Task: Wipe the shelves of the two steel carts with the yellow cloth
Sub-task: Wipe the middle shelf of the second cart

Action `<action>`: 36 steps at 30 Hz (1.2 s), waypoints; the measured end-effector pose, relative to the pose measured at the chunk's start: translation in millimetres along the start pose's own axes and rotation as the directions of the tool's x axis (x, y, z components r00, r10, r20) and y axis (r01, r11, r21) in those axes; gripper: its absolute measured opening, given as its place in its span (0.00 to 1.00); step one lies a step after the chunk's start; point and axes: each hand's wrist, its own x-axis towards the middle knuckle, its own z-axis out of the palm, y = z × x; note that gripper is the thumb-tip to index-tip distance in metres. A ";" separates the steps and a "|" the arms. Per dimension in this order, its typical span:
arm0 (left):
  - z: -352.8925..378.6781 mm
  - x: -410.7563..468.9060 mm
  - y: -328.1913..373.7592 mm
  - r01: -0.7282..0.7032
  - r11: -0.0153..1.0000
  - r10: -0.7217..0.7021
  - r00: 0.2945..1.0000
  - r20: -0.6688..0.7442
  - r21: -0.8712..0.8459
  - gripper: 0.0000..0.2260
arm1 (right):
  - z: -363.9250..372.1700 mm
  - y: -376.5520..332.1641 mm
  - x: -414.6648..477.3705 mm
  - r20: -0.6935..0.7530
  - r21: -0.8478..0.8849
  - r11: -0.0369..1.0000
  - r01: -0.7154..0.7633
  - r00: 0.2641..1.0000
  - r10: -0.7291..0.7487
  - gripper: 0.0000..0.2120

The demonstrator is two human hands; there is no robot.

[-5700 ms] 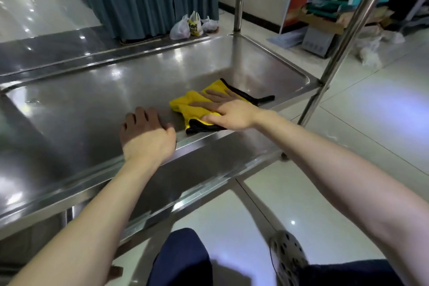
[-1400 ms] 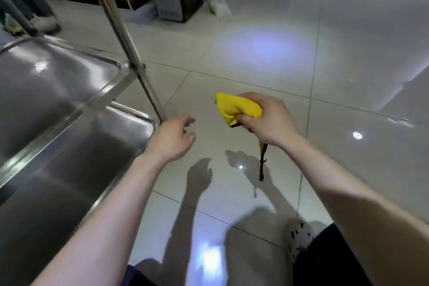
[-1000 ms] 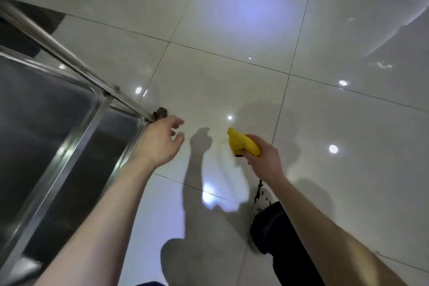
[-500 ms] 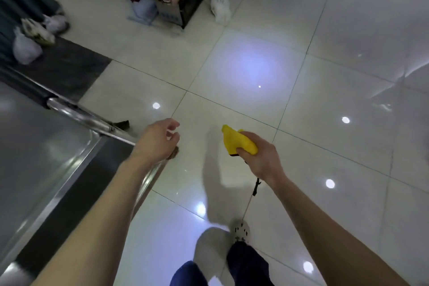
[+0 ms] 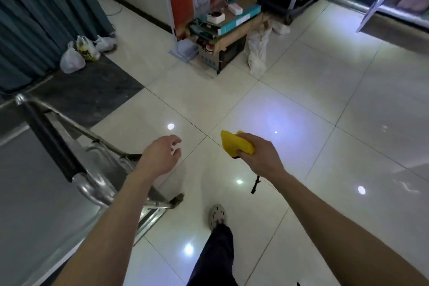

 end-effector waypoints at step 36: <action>-279.8 260.2 -338.9 0.653 0.395 -0.919 0.300 -0.258 -0.647 0.16 | 375.1 -521.8 650.1 0.838 0.169 0.565 0.807 0.184 -0.513 0.28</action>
